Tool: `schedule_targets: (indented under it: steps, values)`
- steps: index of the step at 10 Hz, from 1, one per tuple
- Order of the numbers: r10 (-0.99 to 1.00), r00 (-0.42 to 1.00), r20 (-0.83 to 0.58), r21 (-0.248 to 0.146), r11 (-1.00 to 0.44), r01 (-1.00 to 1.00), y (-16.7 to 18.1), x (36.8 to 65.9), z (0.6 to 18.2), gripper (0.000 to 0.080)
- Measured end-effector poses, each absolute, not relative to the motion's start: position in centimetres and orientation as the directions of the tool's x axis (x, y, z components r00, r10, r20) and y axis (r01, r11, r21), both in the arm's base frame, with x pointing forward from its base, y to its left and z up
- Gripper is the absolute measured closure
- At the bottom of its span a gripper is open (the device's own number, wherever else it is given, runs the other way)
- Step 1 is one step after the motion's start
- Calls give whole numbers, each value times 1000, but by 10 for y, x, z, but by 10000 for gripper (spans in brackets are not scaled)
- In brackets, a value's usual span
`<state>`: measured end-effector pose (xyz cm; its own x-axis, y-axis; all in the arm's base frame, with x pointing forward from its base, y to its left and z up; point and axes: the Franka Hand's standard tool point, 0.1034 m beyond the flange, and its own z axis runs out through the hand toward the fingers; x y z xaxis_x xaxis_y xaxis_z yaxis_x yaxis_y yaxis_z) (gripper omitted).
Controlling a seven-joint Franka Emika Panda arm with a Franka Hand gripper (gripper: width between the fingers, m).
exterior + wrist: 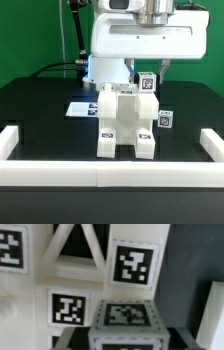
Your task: Assemble chair
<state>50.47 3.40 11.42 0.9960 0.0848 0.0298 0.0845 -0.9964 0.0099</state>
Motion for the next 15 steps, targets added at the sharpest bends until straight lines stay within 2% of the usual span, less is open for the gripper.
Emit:
schedule_targets:
  steps: [13, 15]
  values:
    - [63, 997, 41, 12, -998, 63, 34, 507, 114, 512]
    - [-93, 995, 42, 5, -996, -93, 34, 507, 114, 512]
